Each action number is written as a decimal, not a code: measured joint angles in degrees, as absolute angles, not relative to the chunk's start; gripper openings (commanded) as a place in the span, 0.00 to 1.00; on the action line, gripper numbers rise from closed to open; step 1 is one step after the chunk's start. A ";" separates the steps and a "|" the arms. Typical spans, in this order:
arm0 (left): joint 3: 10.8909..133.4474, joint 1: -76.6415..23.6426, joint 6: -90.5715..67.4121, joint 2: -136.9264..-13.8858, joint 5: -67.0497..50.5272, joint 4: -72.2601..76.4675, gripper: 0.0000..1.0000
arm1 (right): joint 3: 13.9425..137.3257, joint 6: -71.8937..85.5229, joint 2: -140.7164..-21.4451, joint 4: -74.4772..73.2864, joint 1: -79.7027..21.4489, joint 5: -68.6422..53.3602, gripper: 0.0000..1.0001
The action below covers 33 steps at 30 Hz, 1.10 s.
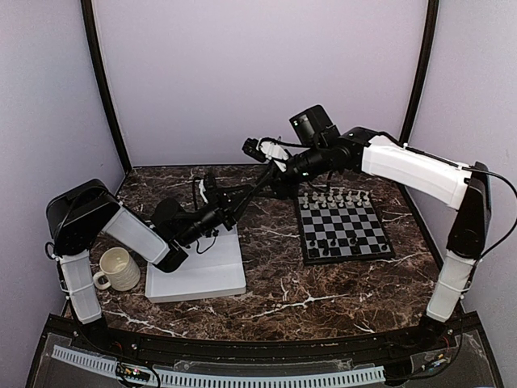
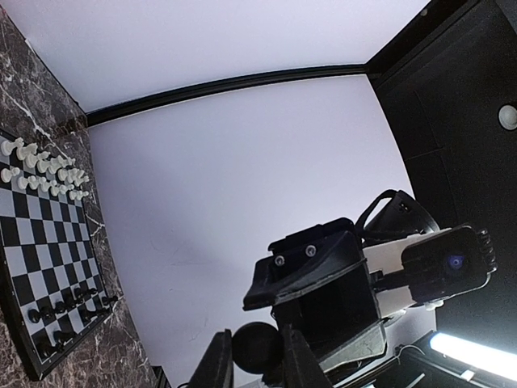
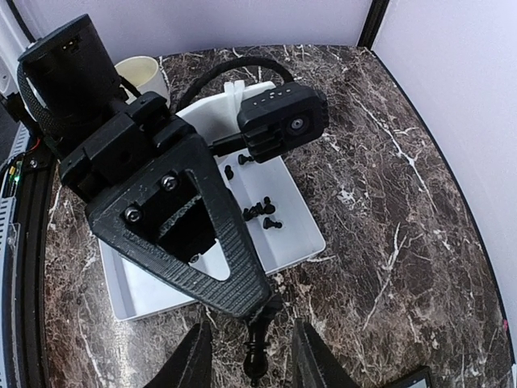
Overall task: Set up the chess pieces on the board
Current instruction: Pass from the left arm to the right
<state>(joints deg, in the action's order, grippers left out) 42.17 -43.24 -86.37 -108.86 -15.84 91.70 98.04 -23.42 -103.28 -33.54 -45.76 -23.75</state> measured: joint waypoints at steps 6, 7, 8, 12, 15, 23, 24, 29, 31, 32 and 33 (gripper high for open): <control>42.19 -43.24 -87.11 -108.86 -15.86 91.70 0.04 | 98.04 -23.22 -103.42 -33.28 -45.76 -23.11 0.28; 42.17 -43.24 -87.22 -108.86 -15.84 91.70 0.04 | 98.04 -23.27 -103.42 -33.21 -45.76 -23.05 0.26; 42.17 -43.24 -87.31 -108.86 -15.84 91.70 0.04 | 98.04 -23.07 -103.42 -33.17 -45.76 -22.98 0.25; 42.19 -43.22 -87.50 -108.86 -15.84 91.70 0.04 | 98.02 -23.00 -103.42 -32.99 -45.76 -22.87 0.29; 42.28 -43.22 -87.53 -108.86 -15.86 91.70 0.04 | 98.00 -22.79 -103.42 -32.97 -45.76 -22.85 0.30; 42.50 -43.22 -87.59 -108.86 -15.94 91.70 0.04 | 96.88 -22.28 -103.42 -32.67 -45.71 -22.41 0.25; 42.61 -43.22 -87.59 -108.86 -16.01 91.72 0.04 | 96.71 -22.20 -103.42 -32.62 -45.65 -22.41 0.23; 42.94 -43.22 -87.59 -108.86 -16.05 91.74 0.04 | 96.51 -21.63 -103.42 -32.47 -45.10 -22.72 0.06; 42.96 -43.22 -87.64 -108.86 -16.03 91.68 0.06 | 96.40 -21.61 -103.42 -32.42 -44.99 -23.14 0.02; 42.96 -43.16 -87.64 -108.86 -16.03 91.70 0.08 | 96.38 -21.63 -103.42 -32.42 -44.97 -23.18 0.00; 42.96 -43.11 -87.66 -108.86 -16.05 91.70 0.16 | 96.38 -21.87 -103.42 -32.40 -44.95 -23.29 0.00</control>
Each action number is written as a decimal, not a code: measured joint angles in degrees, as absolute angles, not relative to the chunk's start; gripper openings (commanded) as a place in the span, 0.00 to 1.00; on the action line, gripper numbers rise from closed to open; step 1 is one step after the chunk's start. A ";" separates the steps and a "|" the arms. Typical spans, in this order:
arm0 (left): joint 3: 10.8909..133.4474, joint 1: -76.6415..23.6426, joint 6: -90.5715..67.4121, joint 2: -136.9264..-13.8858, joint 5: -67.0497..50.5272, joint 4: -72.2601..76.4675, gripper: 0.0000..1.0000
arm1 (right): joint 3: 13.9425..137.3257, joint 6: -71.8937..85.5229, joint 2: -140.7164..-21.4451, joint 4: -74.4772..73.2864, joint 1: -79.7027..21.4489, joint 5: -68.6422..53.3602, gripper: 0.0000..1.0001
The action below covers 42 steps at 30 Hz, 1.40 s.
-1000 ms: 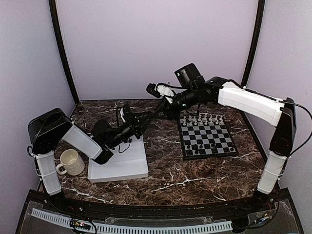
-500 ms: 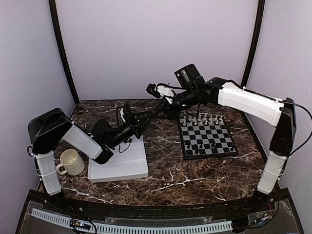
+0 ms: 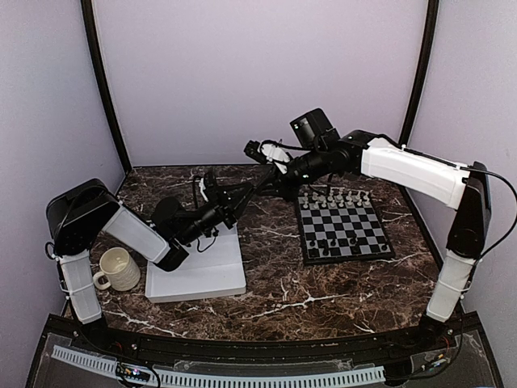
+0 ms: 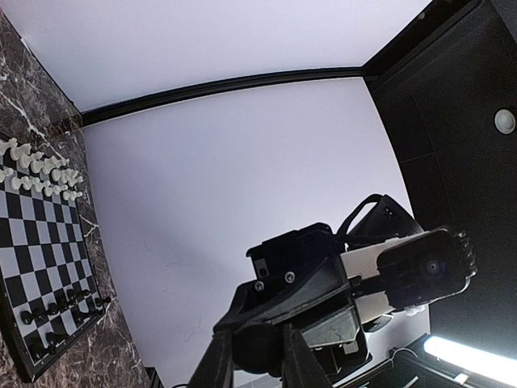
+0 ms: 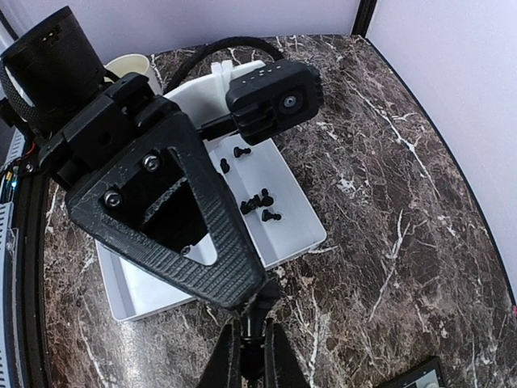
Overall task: Set up the chess pieces on the board
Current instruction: Pass from the left arm to the right, then place the bishop on c8.
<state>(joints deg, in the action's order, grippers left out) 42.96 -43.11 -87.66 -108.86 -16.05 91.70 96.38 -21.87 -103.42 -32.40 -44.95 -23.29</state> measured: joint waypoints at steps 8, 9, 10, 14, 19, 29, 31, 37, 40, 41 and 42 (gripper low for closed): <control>42.89 -42.11 -83.55 -107.87 -18.17 89.54 0.99 | 96.38 -26.00 -102.06 -37.45 -44.05 -21.19 0.00; 42.87 -41.67 -81.93 -106.78 -18.76 87.35 0.99 | 96.27 -27.11 -101.43 -38.85 -43.53 -20.53 0.00; 42.83 -41.10 -79.61 -105.14 -19.20 84.27 0.99 | 96.07 -28.21 -100.79 -40.03 -43.03 -19.99 0.00; 45.84 -39.44 -64.16 -93.60 -18.57 60.75 0.99 | 94.04 -33.76 -96.71 -47.00 -39.75 -16.16 0.00; 56.23 -39.53 -40.97 -81.71 -10.04 32.73 0.99 | 89.86 -40.21 -93.58 -54.85 -36.29 -8.93 0.00; 52.40 -36.14 -16.53 -68.03 12.99 11.18 0.92 | 79.68 -47.97 -92.68 -66.37 -26.46 5.28 0.00; 51.53 -35.92 -11.92 -67.33 15.09 10.74 0.92 | 78.17 -48.86 -92.16 -67.35 -24.71 7.64 0.00; 46.35 -34.79 -2.09 -65.93 19.16 13.65 0.91 | 72.73 -49.89 -91.39 -69.47 -23.90 12.53 0.00; 44.25 -33.67 -0.34 -65.65 19.09 14.33 0.91 | 72.38 -49.87 -92.58 -69.63 -23.90 13.39 0.00; 43.79 -33.41 0.03 -65.52 19.05 14.55 0.91 | 72.38 -49.82 -93.21 -69.52 -23.90 13.56 0.00; 43.48 -33.26 0.34 -65.34 18.96 14.66 0.91 | 72.38 -49.78 -93.80 -69.43 -23.90 13.65 0.00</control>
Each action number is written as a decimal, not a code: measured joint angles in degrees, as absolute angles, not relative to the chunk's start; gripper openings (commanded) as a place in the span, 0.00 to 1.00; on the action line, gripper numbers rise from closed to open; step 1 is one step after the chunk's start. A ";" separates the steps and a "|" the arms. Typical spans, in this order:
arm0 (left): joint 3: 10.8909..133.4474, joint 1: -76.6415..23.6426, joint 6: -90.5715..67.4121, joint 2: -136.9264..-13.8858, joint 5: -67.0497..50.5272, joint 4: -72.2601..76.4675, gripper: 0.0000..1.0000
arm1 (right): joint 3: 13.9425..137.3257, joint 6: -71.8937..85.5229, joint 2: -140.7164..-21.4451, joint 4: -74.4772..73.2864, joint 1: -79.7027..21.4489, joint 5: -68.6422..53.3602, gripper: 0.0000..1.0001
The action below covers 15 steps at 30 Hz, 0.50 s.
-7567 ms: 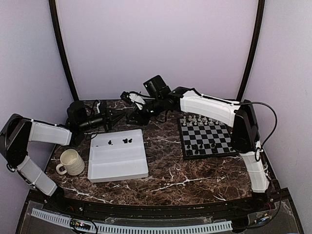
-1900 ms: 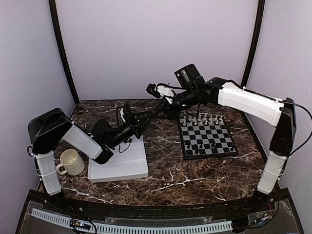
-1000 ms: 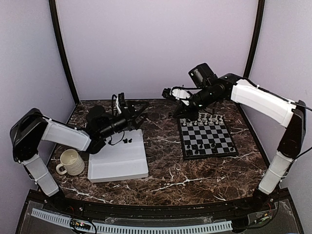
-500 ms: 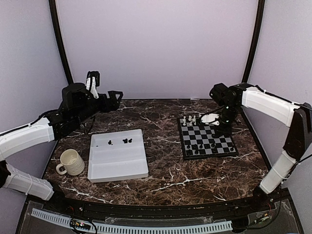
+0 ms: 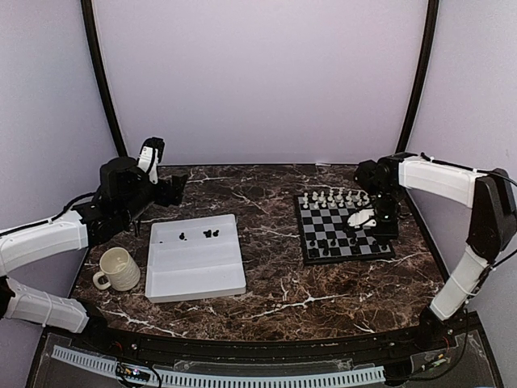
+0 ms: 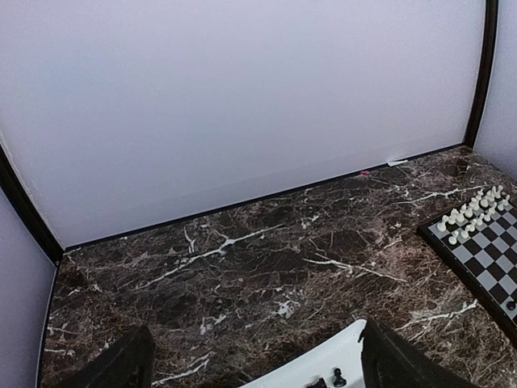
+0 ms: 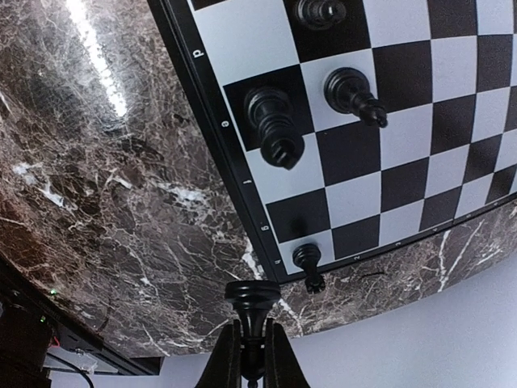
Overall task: Set up the chess pieces on the board
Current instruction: Place the bishop on c8.
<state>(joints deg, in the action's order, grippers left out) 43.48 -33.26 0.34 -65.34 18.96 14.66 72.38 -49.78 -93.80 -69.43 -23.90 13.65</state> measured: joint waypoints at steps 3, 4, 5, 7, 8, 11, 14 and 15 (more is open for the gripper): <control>43.07 -33.23 0.91 -64.71 18.63 15.16 0.91 | 72.38 -49.23 -96.25 -69.17 -23.90 13.85 0.00; 43.05 -33.26 0.99 -64.53 18.44 15.38 0.91 | 72.40 -49.10 -97.03 -69.01 -23.90 13.87 0.00; 43.05 -33.26 1.06 -64.49 18.39 15.55 0.91 | 72.40 -48.97 -97.76 -68.84 -23.90 13.85 0.00; 43.05 -33.23 1.10 -64.47 17.93 15.77 0.91 | 72.40 -48.80 -98.85 -68.66 -23.90 13.78 0.00; 43.05 -33.23 1.10 -64.47 17.80 15.75 0.91 | 72.42 -48.75 -99.35 -68.55 -23.90 13.78 0.00; 43.05 -33.23 1.10 -64.47 17.41 15.77 0.91 | 72.51 -48.58 -100.75 -68.14 -23.90 13.74 0.00; 43.05 -33.23 1.10 -64.47 16.97 15.77 0.91 | 73.03 -48.34 -102.00 -67.70 -23.90 13.65 0.01; 43.05 -33.23 1.08 -64.47 16.88 15.77 0.91 | 73.41 -48.25 -102.35 -67.64 -23.90 13.56 0.01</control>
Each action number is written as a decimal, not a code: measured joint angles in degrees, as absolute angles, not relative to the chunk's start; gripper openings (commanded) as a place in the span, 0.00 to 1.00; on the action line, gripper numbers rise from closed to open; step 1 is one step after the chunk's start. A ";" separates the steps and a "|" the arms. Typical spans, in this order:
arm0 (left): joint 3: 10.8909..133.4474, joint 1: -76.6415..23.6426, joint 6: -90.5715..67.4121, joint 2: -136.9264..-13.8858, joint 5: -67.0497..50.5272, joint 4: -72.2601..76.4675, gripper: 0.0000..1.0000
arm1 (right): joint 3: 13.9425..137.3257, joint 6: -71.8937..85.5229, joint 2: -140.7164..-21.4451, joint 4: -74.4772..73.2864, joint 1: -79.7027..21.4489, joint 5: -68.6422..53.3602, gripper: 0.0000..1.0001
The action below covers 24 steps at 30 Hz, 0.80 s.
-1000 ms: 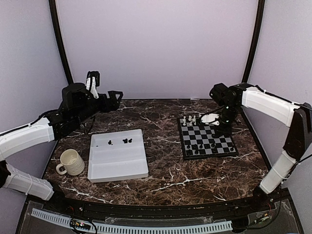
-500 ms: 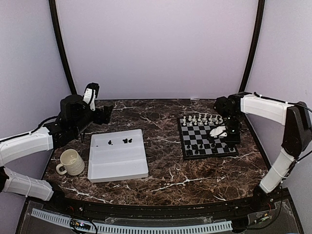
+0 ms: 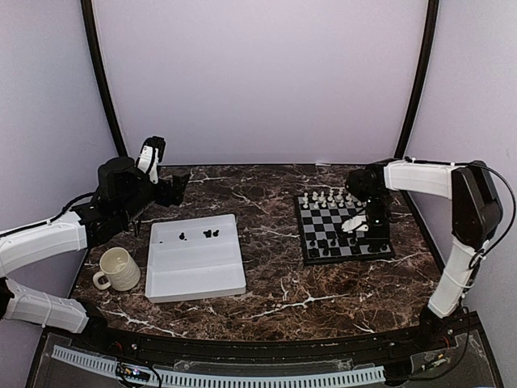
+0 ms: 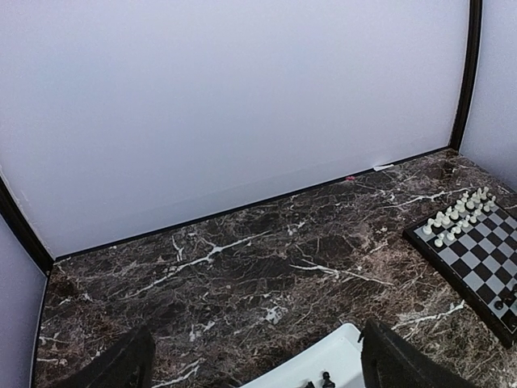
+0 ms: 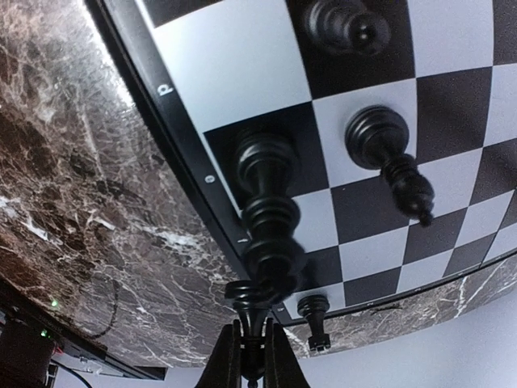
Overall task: Set up the chess pieces on the board
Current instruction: Place the bishop on c8.
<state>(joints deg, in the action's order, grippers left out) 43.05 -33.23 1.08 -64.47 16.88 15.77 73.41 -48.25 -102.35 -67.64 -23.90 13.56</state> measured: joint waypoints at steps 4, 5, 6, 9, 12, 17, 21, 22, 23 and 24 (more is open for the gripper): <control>43.05 -33.23 1.08 -64.49 16.47 15.77 0.91 | 74.52 -47.83 -103.46 -67.00 -23.90 13.47 0.02; 43.05 -33.23 1.08 -64.49 16.34 15.77 0.91 | 74.74 -47.72 -103.77 -66.85 -23.90 13.47 0.02; 43.05 -33.23 1.08 -64.49 16.27 15.77 0.91 | 74.91 -47.68 -104.05 -66.72 -23.90 13.43 0.03; 43.05 -33.23 1.08 -64.55 15.92 15.77 0.91 | 75.05 -47.66 -104.75 -66.24 -23.90 13.30 0.04; 43.05 -33.23 1.06 -64.69 15.62 15.75 0.91 | 75.05 -47.64 -105.19 -65.93 -23.90 13.32 0.05; 43.05 -33.21 1.04 -64.88 15.27 15.75 0.91 | 75.11 -47.48 -105.56 -65.71 -23.90 13.30 0.10; 43.05 -33.21 0.99 -64.93 15.03 15.75 0.91 | 75.11 -47.40 -105.93 -65.32 -23.90 13.32 0.15; 43.05 -33.21 0.97 -64.93 14.98 15.75 0.91 | 75.11 -47.40 -105.95 -65.17 -23.90 13.34 0.17; 43.05 -33.21 0.86 -64.93 14.90 15.75 0.91 | 75.11 -47.35 -105.95 -65.01 -23.90 13.32 0.18; 43.05 -33.21 0.84 -64.95 14.81 15.75 0.91 | 75.11 -47.18 -105.95 -64.88 -23.90 13.34 0.19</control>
<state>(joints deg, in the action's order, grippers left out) 43.05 -33.21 0.84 -64.95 14.81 15.75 75.11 -47.18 -105.95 -64.88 -23.90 13.34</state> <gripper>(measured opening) 0.909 0.157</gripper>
